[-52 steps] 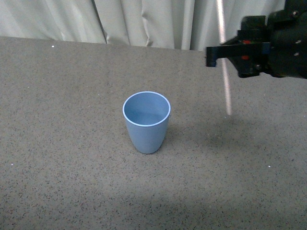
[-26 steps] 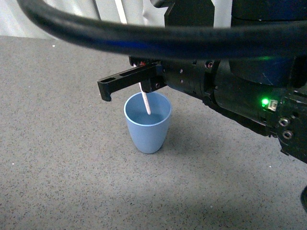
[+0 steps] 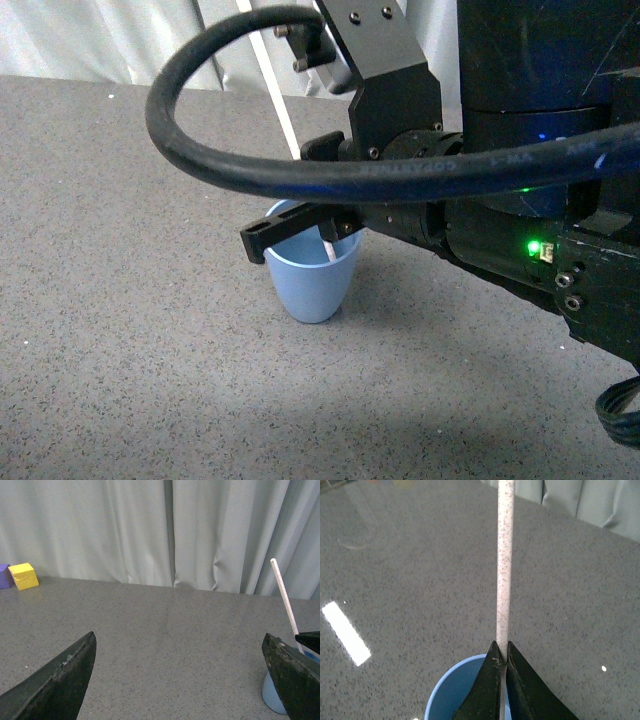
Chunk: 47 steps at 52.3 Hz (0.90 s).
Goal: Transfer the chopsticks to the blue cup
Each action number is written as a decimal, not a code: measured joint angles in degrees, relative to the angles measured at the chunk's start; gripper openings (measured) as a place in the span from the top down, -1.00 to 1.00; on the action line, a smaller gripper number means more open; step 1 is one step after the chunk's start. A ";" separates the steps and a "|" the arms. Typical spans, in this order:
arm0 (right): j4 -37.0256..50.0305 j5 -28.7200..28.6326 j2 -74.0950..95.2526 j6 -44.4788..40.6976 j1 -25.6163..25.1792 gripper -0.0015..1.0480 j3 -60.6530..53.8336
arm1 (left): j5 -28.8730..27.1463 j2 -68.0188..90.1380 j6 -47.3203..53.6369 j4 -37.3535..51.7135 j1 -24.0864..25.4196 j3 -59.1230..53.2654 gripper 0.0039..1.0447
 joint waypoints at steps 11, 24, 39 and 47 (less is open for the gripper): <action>-2.08 -1.07 -2.73 -0.20 -0.59 0.46 -2.23 | -0.02 0.00 0.00 0.00 0.00 0.00 -0.88; -1.03 0.20 -9.09 0.07 -2.82 -0.22 -5.53 | 0.00 0.00 0.00 0.00 0.00 0.00 -0.88; -6.60 22.01 -29.00 3.58 -12.15 -0.82 -17.59 | -0.02 0.00 0.00 0.00 0.00 0.00 -0.88; -13.90 31.54 -41.83 2.64 -17.22 -0.82 -24.22 | 0.00 0.00 0.00 0.00 0.00 0.00 -0.88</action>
